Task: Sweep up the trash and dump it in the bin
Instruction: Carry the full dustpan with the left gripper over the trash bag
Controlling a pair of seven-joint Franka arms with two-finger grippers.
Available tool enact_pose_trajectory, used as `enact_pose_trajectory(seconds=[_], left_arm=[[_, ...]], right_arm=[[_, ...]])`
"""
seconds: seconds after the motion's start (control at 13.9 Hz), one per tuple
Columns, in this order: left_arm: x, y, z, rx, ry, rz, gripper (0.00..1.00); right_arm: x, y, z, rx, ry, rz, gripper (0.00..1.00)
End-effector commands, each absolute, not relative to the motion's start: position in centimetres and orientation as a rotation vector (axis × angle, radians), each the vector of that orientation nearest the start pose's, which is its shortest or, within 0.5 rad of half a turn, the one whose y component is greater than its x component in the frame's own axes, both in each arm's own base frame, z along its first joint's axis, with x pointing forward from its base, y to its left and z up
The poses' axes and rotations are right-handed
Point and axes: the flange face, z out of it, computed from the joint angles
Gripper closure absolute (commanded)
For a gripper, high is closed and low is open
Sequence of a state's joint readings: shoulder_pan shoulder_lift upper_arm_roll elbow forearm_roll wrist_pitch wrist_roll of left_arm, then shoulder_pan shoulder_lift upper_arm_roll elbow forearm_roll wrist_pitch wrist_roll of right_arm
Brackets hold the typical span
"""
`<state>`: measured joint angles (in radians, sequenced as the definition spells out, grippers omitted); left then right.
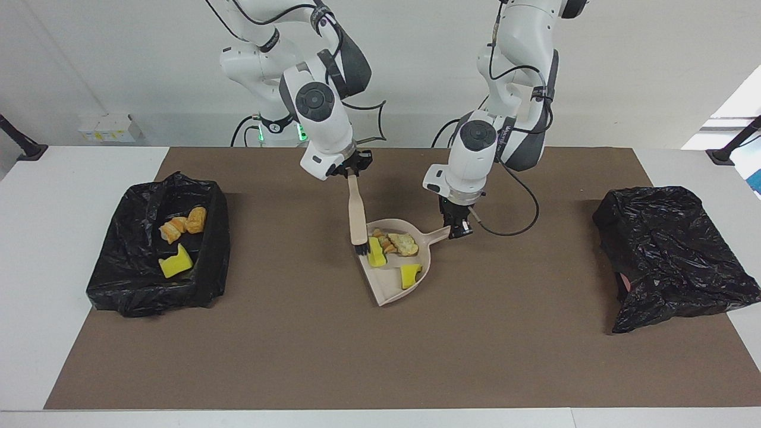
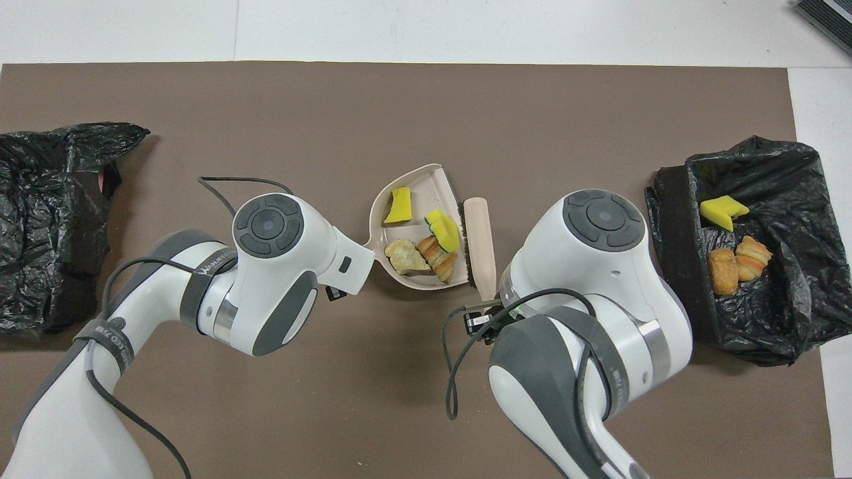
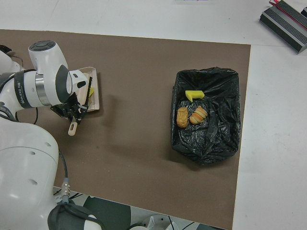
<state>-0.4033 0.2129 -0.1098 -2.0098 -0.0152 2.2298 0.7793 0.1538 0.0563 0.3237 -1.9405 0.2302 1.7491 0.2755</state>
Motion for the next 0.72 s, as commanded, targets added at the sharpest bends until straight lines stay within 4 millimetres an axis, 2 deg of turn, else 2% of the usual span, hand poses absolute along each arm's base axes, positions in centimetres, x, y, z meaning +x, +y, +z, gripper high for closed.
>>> enact_pose_trajectory(seconds=[0.0, 0.14, 0.22, 0.43, 0.58, 0.65], left_arm=[[52.2, -27.8, 35.4, -2.573, 1.923, -0.072, 1.0], [52.6, -27.5, 35.6, -2.574, 1.922, -0.08, 1.0], [53.1, -26.7, 35.8, -2.576, 1.917, -0.087, 1.0], [54.4, -25.5, 37.4, -2.554, 1.942, -0.101, 1.0], [55.5, -23.8, 38.2, -2.527, 1.974, -0.104, 1.0], [56.2, -22.7, 39.0, -2.526, 1.984, -0.079, 1.0]], right_arm=[[46.9, 26.7, 45.3, -2.998, -0.245, 0.447, 1.0], [46.5, 26.6, 45.6, -3.008, -0.216, 0.46, 1.0], [46.2, 26.6, 45.5, -3.015, -0.192, 0.464, 1.0], [45.1, 27.4, 45.4, -3.028, -0.18, 0.447, 1.0], [44.4, 27.5, 45.4, -3.049, -0.159, 0.443, 1.0], [43.9, 28.3, 45.3, -3.07, -0.187, 0.442, 1.0]])
